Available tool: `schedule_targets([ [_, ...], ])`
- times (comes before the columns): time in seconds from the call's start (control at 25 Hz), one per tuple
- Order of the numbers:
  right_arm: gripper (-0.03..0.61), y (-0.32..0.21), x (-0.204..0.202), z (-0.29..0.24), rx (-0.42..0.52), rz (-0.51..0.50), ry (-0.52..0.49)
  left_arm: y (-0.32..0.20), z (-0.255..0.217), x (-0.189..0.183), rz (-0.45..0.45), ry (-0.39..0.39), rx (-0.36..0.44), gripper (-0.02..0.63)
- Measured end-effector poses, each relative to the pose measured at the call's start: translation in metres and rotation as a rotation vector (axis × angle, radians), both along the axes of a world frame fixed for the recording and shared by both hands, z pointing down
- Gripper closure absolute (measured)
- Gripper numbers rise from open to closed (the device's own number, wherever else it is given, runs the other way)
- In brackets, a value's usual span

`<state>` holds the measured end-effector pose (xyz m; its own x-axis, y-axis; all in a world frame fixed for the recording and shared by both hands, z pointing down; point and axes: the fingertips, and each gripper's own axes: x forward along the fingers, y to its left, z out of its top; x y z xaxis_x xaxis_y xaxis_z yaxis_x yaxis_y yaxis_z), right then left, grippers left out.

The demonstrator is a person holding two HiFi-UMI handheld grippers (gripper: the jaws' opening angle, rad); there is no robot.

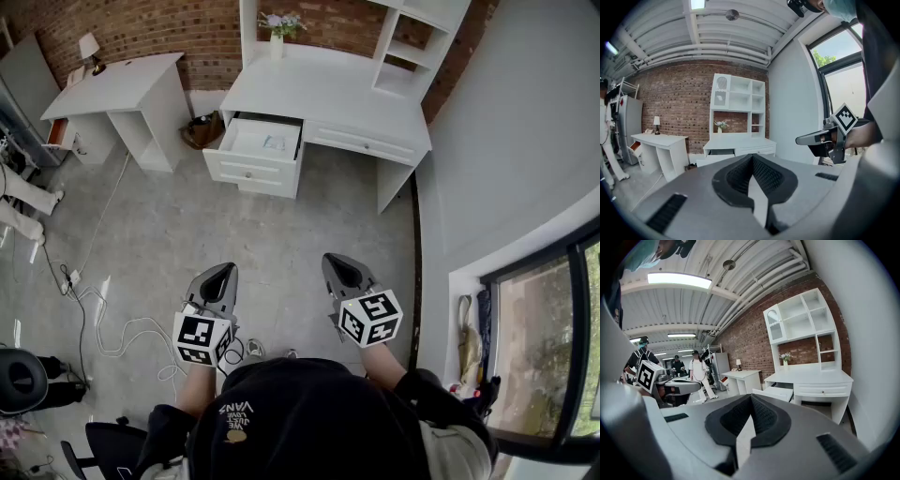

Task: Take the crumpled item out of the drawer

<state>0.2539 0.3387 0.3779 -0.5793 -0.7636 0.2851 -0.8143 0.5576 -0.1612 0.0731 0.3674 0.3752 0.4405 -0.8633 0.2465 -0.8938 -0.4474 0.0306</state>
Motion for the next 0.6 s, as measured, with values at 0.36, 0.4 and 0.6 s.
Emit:
schedule_targets([
  [0.36, 0.577, 0.016, 0.019, 0.004, 0.021, -0.056, -0.052, 0.017, 0.004, 0.027, -0.033, 0.004, 0.021, 0.607],
  [0.4, 0.577, 0.017, 0.019, 0.004, 0.029, -0.062, -0.059, 0.019, 0.005, 0.027, -0.036, 0.006, 0.021, 0.607],
  [0.6, 0.577, 0.014, 0.019, 0.004, 0.04, -0.062, -0.073, 0.019, 0.012, 0.025, -0.045, 0.013, 0.01, 0.606],
])
